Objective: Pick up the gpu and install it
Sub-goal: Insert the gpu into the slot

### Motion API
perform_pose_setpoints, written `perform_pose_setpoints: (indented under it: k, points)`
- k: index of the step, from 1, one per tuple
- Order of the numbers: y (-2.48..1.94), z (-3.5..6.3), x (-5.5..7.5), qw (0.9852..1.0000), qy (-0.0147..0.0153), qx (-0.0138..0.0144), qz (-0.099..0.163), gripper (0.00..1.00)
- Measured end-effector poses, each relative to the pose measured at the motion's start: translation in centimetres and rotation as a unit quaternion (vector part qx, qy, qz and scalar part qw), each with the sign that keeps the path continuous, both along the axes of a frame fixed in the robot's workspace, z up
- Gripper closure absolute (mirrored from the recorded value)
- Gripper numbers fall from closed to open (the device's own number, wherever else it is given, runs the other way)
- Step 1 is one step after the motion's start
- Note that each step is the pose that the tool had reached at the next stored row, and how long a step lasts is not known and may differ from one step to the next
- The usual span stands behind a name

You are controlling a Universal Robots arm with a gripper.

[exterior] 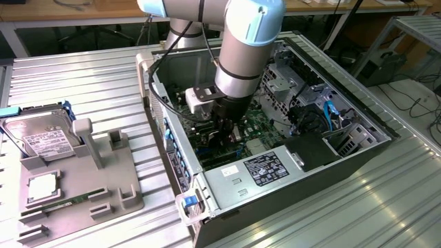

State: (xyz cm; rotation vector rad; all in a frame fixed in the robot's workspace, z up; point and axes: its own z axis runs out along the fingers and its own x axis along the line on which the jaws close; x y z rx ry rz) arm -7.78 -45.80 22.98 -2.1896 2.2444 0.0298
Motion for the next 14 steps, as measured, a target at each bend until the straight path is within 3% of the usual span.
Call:
perform_pose_setpoints:
  k: [11, 14]
  points:
    - [0.15, 5.20, 0.0, 1.0000, -0.0042, -0.0004, 0.000, 0.65]
    - [0.19, 5.59, 0.0, 1.0000, -0.0060, -0.0005, 0.000, 0.65]
